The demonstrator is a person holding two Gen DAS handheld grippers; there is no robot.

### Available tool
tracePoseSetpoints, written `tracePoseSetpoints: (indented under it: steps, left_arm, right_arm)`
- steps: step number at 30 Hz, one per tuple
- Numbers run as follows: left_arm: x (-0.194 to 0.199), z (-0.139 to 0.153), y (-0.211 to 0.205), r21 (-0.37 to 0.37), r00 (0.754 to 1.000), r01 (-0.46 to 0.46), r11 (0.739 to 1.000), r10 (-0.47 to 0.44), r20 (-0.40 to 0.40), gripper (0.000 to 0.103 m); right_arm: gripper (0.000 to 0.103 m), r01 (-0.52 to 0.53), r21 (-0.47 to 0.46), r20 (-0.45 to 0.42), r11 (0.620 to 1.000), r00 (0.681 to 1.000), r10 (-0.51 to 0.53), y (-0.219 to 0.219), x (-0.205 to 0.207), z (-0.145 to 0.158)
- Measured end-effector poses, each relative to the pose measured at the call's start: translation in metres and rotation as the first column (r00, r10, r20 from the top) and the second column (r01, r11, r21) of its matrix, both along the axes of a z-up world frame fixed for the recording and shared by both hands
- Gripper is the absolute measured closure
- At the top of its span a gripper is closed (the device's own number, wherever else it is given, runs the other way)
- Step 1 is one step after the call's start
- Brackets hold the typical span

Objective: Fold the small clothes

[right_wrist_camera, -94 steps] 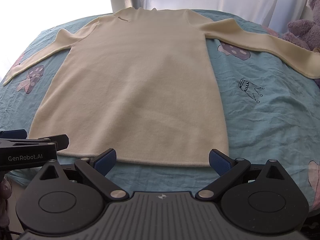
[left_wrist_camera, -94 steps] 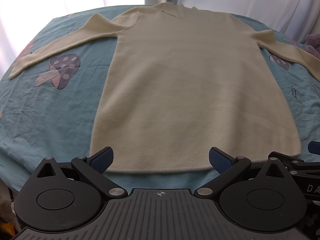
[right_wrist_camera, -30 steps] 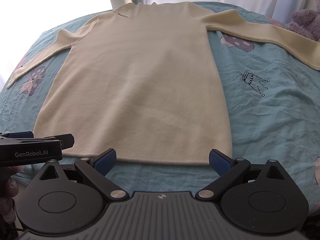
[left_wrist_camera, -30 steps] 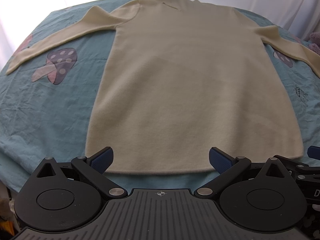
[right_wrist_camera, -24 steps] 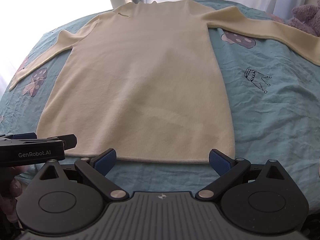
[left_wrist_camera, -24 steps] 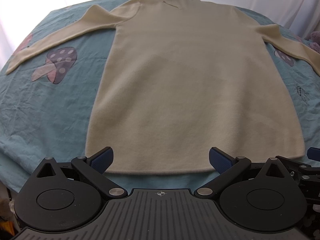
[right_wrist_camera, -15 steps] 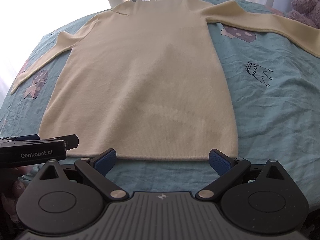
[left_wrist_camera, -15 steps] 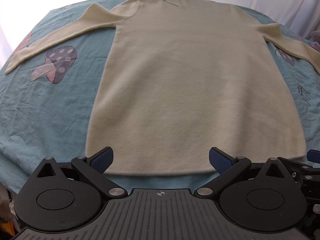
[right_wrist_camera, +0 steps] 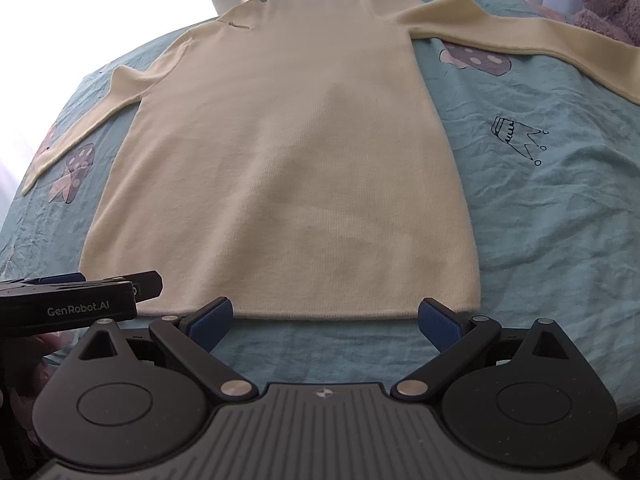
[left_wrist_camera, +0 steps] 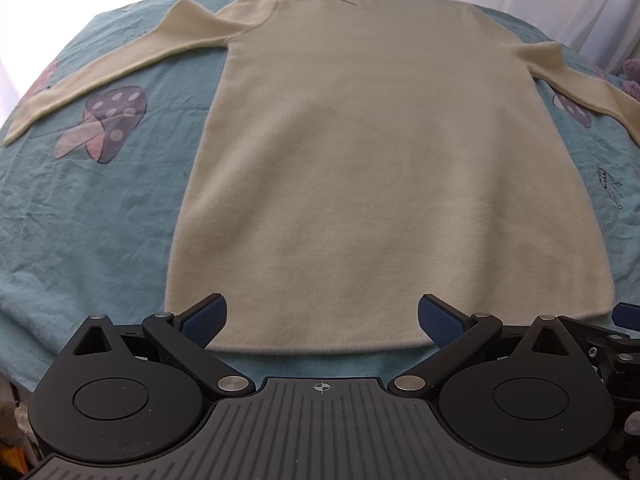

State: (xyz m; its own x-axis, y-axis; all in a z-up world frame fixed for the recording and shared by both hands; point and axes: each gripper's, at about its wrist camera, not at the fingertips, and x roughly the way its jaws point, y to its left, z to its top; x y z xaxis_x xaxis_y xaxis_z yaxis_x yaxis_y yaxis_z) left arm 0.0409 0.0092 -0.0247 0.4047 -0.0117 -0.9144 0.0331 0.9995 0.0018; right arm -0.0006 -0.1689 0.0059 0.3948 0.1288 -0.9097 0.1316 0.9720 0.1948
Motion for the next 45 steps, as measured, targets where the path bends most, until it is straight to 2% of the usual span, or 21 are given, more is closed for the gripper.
tracePoseSetpoints:
  steps: [8,14,20,23,25,28,30,32,33,34,36,38,39,41,45]
  left_arm:
    - [0.001,0.000,0.001,-0.002,1.000,0.007,1.000,-0.007,-0.005,0.000]
    - [0.005,-0.001,0.000,-0.006,1.000,0.009,1.000,-0.009,-0.014,0.000]
    - [0.014,0.002,0.003,-0.031,1.000,0.029,0.999,-0.029,0.003,0.000]
    - [0.019,0.004,0.007,-0.062,0.999,0.018,0.998,-0.016,0.034,0.000]
    - [0.022,0.003,0.008,-0.095,0.999,0.023,0.995,-0.019,0.043,0.000]
    - [0.027,-0.001,0.003,-0.098,0.999,0.030,0.995,-0.028,0.029,0.000]
    - [0.032,-0.003,-0.003,-0.068,0.999,0.015,0.998,-0.012,0.036,0.000]
    - [0.039,-0.006,-0.010,-0.050,0.999,0.001,0.999,0.001,0.037,0.000]
    - [0.042,-0.006,-0.013,-0.037,0.999,-0.011,0.999,0.013,0.030,0.000]
    - [0.045,-0.006,-0.015,-0.025,0.999,-0.026,0.999,0.027,0.027,0.000]
    - [0.049,-0.006,-0.019,-0.028,0.999,-0.046,0.999,0.047,0.009,0.000]
    - [0.053,-0.007,-0.023,-0.043,0.999,-0.049,0.998,0.048,-0.015,0.000]
    - [0.055,-0.007,-0.025,-0.035,0.999,-0.050,0.998,0.050,-0.016,0.000]
    - [0.059,-0.009,-0.029,-0.022,0.999,-0.050,0.999,0.050,-0.011,0.000]
    - [0.067,-0.012,-0.034,-0.016,0.997,-0.068,0.998,0.067,-0.029,0.000]
  right_arm:
    - [0.004,0.008,0.015,0.004,1.000,1.000,-0.008,-0.003,0.000,-0.003]
    - [0.004,0.017,0.066,0.012,0.998,1.000,-0.018,-0.008,0.001,-0.007]
    - [0.004,0.075,0.203,0.084,0.976,0.992,-0.093,-0.030,0.008,-0.010]
    - [0.004,0.098,0.267,0.096,0.959,0.987,-0.128,-0.042,0.014,-0.012]
    - [0.004,0.125,0.292,0.143,0.948,0.974,-0.173,-0.058,0.018,-0.008]
    - [0.004,0.264,0.216,0.229,0.940,0.922,-0.312,-0.104,0.027,0.002]
    - [0.004,0.419,0.149,0.267,0.896,0.855,-0.445,-0.156,0.036,0.007]
    - [0.005,0.535,0.131,0.288,0.835,0.785,-0.548,-0.213,0.048,0.003]
    - [0.011,0.593,0.129,0.303,0.795,0.740,-0.601,-0.241,0.052,-0.002]
    - [0.023,0.633,0.136,0.320,0.762,0.700,-0.639,-0.264,0.054,-0.005]
    - [0.039,0.720,0.178,0.336,0.671,0.596,-0.729,-0.318,0.059,-0.018]
    - [0.045,0.770,0.220,0.320,0.599,0.523,-0.790,-0.356,0.063,-0.034]
    - [0.051,0.783,0.225,0.317,0.580,0.504,-0.803,-0.369,0.067,-0.041]
    - [0.053,0.799,0.229,0.306,0.557,0.484,-0.820,-0.389,0.076,-0.054]
    - [0.059,0.786,0.292,0.336,0.545,0.449,-0.828,-0.404,0.088,-0.062]
